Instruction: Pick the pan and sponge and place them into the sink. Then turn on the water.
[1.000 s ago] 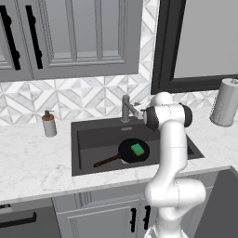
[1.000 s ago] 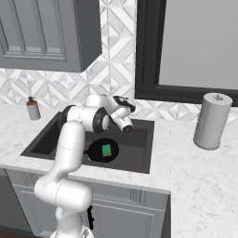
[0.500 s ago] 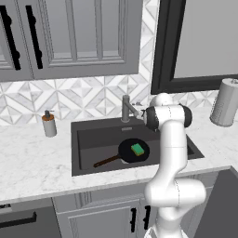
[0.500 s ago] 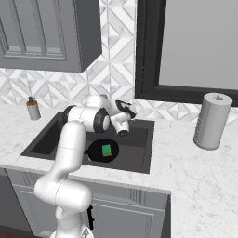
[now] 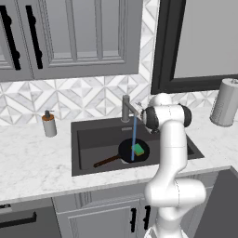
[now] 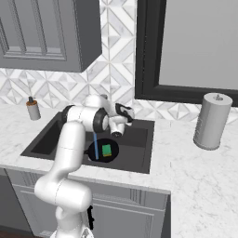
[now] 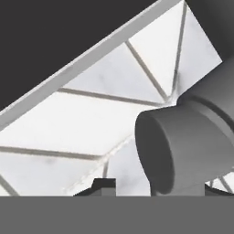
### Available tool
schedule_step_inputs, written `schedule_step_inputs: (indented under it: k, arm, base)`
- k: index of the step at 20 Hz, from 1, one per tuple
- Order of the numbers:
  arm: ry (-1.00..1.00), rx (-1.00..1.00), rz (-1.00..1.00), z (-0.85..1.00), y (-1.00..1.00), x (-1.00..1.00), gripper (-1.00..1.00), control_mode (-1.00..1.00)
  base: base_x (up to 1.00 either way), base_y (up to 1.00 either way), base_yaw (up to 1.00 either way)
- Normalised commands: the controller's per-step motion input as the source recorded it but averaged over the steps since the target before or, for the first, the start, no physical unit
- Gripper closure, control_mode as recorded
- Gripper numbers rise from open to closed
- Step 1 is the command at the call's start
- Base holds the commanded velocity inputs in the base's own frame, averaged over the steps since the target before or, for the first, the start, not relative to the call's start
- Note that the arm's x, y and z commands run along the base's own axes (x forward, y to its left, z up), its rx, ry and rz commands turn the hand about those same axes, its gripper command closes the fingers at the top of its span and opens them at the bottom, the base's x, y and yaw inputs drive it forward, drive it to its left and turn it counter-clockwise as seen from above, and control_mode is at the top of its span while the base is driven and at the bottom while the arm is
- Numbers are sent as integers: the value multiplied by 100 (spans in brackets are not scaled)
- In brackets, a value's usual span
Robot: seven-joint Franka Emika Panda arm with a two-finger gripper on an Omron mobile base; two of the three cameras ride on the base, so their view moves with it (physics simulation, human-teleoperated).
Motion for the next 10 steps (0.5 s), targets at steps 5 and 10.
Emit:
schedule_step_inputs:
  k: [5, 10]
  arm:
    - [-4, 45, 1, 90, -100, -13, 100, -100]
    - [-9, 53, 6, 100, -100, -31, 100, -100]
  base:
    - [0, 0, 0]
    - [0, 0, 0]
